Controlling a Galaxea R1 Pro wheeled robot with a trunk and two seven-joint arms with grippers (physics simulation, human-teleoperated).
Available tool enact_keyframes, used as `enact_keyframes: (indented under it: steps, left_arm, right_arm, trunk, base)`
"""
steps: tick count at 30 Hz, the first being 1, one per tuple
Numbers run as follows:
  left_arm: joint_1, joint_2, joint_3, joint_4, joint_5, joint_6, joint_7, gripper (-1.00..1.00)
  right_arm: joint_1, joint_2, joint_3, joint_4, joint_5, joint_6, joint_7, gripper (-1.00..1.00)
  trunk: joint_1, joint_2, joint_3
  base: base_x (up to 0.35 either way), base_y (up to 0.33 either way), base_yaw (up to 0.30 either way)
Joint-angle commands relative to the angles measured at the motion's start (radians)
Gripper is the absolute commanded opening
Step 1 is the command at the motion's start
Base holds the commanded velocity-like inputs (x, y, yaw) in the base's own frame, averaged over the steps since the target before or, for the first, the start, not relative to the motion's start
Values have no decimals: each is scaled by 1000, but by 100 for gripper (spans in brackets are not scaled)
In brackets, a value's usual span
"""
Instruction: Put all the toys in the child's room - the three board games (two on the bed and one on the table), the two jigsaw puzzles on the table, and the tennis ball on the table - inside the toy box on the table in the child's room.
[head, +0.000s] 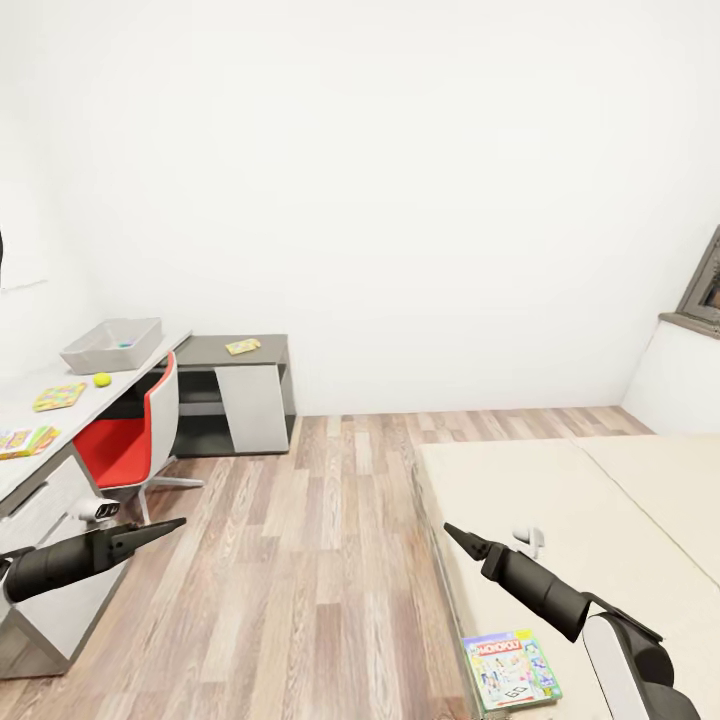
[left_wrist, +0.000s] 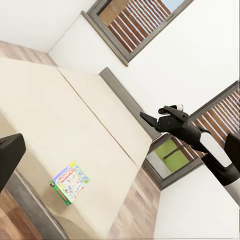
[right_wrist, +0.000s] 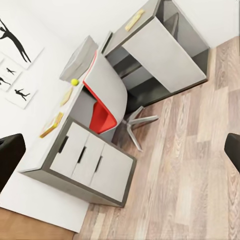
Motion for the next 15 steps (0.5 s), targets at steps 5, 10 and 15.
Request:
enact_keyframes:
  steps: [5, 10, 15]
  left_arm:
    - [-1, 0, 0, 0, 0, 11, -4, 100]
    - [-1, 0, 0, 0, 0, 11, -4, 100]
    - [-1, 1, 0, 0, 0, 11, -4, 100]
  right_arm:
    - [-1, 0, -1, -1, -5, 8, 1, 100]
    - [-1, 0, -1, -1, -5, 9, 1, 100]
    - [-1, 0, -1, -1, -5, 9, 1, 100]
  trunk:
    - [1, -2, -1]
    - [1, -2, 1]
    - [1, -2, 3]
  base:
    - [0, 275, -231]
    - [0, 285, -266]
    - [0, 287, -274]
